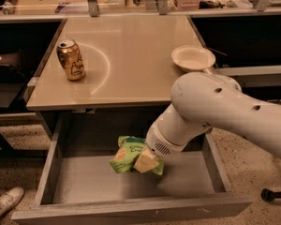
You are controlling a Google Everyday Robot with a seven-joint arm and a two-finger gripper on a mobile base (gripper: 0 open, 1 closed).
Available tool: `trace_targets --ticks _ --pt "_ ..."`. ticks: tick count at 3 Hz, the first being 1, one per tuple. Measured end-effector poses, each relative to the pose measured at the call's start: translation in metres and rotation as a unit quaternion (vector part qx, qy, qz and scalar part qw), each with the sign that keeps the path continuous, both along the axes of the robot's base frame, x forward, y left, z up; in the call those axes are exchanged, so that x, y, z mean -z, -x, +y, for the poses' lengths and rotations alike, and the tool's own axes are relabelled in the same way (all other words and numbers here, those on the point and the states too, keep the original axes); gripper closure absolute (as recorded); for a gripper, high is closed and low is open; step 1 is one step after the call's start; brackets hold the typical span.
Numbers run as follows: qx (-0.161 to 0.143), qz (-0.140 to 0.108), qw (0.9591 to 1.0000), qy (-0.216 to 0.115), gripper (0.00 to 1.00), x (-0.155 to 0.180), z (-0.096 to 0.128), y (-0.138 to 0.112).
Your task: Place green rice chip bag into top drawer
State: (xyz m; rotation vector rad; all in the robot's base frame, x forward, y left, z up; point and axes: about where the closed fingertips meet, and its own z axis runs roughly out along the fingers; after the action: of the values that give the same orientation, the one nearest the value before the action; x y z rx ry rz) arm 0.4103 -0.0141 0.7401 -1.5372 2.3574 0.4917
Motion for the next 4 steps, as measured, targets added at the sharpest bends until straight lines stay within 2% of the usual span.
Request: trace_targets --ticks 1,2,4 --pt "-0.001 0.001 0.9998 -0.021 1.0 0.0121 0.0081 -0.01" --pt "-0.001 0.001 0.9998 -0.021 0.81 0.0128 0.0083 -0.0104" --pt "-0.001 0.001 0.9998 -0.021 0.35 0.0128 0.0083 -0.0104"
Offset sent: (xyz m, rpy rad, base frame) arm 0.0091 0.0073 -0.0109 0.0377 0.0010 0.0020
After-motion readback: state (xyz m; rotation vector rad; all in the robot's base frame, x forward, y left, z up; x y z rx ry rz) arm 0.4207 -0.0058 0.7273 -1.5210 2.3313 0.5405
